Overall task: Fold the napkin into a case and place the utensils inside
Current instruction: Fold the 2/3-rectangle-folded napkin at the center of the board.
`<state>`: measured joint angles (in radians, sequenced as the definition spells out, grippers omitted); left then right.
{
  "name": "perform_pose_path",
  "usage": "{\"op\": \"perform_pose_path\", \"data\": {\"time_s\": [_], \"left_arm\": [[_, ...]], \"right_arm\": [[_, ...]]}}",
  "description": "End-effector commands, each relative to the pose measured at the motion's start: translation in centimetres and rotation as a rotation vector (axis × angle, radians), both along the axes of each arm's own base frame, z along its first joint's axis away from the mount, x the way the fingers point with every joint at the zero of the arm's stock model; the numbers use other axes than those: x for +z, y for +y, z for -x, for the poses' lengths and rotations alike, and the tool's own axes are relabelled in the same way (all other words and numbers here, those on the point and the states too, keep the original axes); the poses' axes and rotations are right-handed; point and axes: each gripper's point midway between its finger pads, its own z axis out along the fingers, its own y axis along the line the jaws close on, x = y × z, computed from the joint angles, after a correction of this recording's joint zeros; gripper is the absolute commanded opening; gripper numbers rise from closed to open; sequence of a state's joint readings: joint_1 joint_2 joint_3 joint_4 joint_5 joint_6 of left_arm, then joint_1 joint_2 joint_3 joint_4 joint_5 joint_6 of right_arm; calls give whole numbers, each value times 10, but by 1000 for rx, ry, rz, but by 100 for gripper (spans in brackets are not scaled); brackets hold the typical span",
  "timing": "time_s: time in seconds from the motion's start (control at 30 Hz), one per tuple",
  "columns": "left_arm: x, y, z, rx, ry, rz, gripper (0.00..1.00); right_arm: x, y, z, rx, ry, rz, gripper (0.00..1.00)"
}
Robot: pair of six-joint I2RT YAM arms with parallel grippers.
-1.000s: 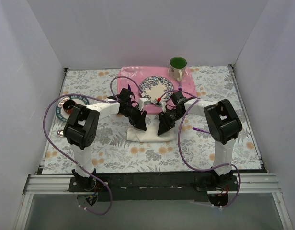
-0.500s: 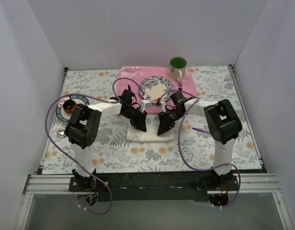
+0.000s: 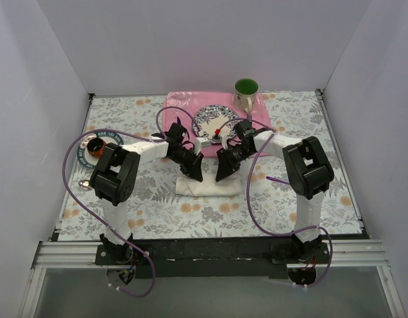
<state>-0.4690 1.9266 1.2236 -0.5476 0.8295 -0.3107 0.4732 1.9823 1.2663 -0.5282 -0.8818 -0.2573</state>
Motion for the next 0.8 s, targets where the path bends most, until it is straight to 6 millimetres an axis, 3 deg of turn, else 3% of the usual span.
{"op": "perform_pose_path", "data": {"time_s": [0.0, 0.1, 0.3, 0.47, 0.77], "left_arm": [[-5, -3, 3, -17, -5, 7, 0], [-11, 0, 3, -14, -12, -6, 0], [-24, 6, 13, -24, 4, -18, 0], [-27, 8, 22, -28, 15, -21, 0], [-32, 11, 48, -23, 63, -25, 0]], "right_arm": [[43, 21, -22, -37, -28, -99, 41], [43, 28, -30, -73, -18, -114, 41], [12, 29, -40, -118, 24, -57, 41], [-14, 25, -32, -128, 62, -23, 41], [-31, 27, 2, -58, 90, 14, 41]]}}
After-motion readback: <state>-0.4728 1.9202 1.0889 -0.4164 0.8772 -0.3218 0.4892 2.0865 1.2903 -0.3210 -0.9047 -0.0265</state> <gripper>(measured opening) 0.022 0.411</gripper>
